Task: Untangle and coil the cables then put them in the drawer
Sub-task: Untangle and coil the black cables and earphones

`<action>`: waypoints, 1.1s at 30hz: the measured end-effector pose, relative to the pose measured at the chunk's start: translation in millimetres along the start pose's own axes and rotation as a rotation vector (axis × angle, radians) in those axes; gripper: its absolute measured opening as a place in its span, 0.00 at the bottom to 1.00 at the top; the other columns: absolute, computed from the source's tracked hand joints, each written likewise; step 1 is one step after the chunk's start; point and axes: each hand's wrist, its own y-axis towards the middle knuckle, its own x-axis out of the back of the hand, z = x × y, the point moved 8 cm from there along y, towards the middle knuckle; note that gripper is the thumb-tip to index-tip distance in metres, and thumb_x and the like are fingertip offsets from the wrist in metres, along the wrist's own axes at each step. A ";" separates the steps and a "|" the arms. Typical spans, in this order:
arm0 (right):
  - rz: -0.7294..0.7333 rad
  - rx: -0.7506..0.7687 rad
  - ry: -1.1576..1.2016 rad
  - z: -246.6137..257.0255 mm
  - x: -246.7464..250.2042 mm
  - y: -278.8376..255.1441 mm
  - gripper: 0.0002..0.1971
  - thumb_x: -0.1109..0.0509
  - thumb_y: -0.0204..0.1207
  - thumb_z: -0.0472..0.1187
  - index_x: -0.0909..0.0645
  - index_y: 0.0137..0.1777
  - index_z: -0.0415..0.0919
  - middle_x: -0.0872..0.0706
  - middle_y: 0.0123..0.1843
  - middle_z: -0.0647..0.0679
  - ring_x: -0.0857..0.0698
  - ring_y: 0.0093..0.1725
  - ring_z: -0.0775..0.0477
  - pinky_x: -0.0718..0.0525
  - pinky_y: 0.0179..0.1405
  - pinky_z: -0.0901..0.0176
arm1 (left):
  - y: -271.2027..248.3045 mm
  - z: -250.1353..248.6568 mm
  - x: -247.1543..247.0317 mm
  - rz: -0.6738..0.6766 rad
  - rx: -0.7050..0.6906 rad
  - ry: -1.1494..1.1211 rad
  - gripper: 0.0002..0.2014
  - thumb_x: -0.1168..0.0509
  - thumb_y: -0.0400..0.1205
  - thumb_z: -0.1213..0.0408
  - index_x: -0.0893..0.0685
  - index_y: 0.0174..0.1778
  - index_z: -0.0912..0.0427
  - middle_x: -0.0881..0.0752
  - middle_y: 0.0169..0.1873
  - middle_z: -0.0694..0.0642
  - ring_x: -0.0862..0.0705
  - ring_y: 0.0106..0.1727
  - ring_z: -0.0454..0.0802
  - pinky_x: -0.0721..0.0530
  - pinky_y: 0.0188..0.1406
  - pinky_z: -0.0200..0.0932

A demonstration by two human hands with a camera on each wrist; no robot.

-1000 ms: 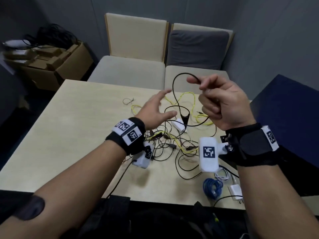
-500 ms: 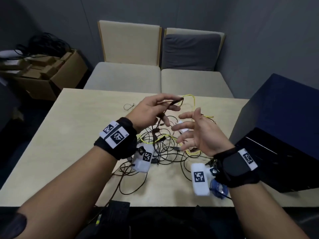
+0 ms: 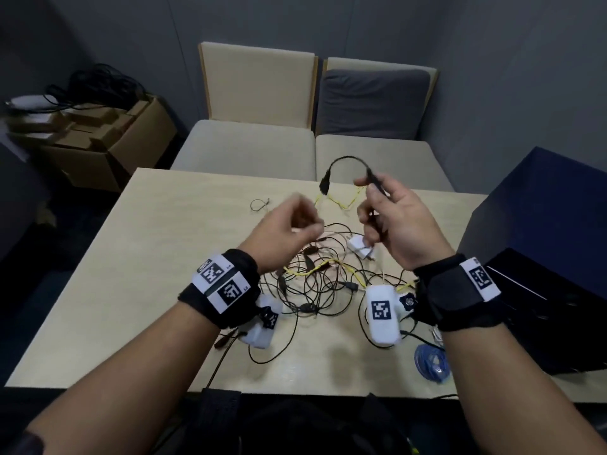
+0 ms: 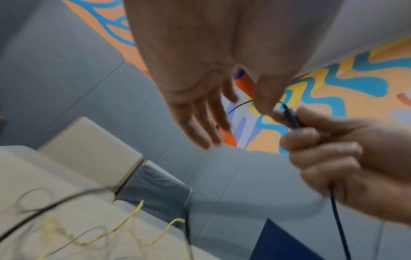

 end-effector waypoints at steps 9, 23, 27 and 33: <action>0.167 0.036 -0.477 0.9 -13.1 -2.7 0.11 0.37 0.85 0.43 0.16 0.45 0.41 0.31 0.26 0.52 0.35 0.23 0.59 0.37 0.20 0.69 | 9.1 -35.1 -11.7 0.058 -0.104 -0.062 0.08 0.41 0.85 0.60 0.21 0.45 0.58 0.17 0.33 0.50 0.17 0.34 0.45 0.20 0.34 0.34; -0.048 -0.017 -0.300 -30.5 32.2 -6.4 0.11 0.39 0.85 0.35 0.21 0.41 0.40 0.33 0.26 0.50 0.39 0.21 0.55 0.41 0.19 0.66 | 5.5 -28.5 -0.5 0.119 0.106 -0.984 0.11 0.48 0.82 0.62 0.24 0.42 0.63 0.35 0.14 0.43 0.43 0.15 0.38 0.48 0.16 0.32; -0.039 0.033 -0.493 -33.7 17.8 -12.0 0.08 0.33 0.82 0.39 0.18 0.41 0.45 0.28 0.24 0.59 0.34 0.23 0.59 0.36 0.23 0.66 | 5.9 -32.4 8.0 0.020 0.113 -1.084 0.14 0.45 0.77 0.63 0.20 0.53 0.63 0.32 0.17 0.46 0.35 0.17 0.38 0.49 0.21 0.34; 0.054 0.068 -0.722 -40.3 -9.0 -17.0 0.10 0.33 0.82 0.42 0.17 0.38 0.46 0.20 0.27 0.64 0.23 0.32 0.65 0.30 0.35 0.72 | 7.2 -32.3 17.8 -0.091 0.132 -1.152 0.14 0.49 0.84 0.66 0.23 0.63 0.60 0.12 0.37 0.51 0.29 0.21 0.39 0.39 0.22 0.31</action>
